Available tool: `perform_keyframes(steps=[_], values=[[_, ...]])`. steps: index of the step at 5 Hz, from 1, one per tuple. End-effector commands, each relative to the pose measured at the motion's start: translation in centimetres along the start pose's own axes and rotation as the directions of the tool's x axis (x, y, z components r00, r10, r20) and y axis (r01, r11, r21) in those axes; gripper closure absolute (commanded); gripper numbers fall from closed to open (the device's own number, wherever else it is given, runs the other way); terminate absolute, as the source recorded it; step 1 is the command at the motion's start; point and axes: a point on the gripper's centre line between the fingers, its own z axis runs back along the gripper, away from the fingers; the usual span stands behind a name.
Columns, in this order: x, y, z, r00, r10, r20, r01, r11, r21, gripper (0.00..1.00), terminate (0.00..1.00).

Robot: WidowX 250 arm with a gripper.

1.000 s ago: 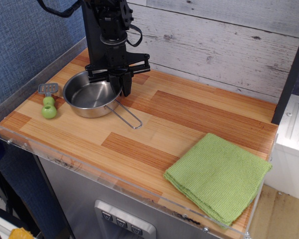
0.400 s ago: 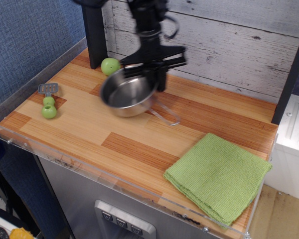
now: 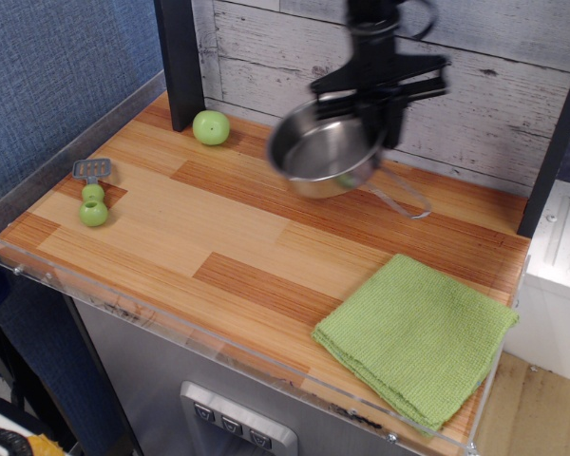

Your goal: Move the pot so the handle is on the cloth.

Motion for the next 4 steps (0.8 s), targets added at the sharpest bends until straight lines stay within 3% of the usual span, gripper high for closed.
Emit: perform_keyframes(steps=[1, 2, 4], values=[[-3.4, -3.8, 0.0, 0.99, -0.142, -0.006, 0.142, 0.989, -0.034, 1.0, 0.0], [-5.0, -3.8, -0.9, 0.985, -0.169, -0.03, 0.168, 0.985, -0.022, 1.0, 0.0], [-5.3, -2.6, -1.8, 0.987, -0.155, -0.046, 0.155, 0.988, -0.001, 1.0, 0.0]])
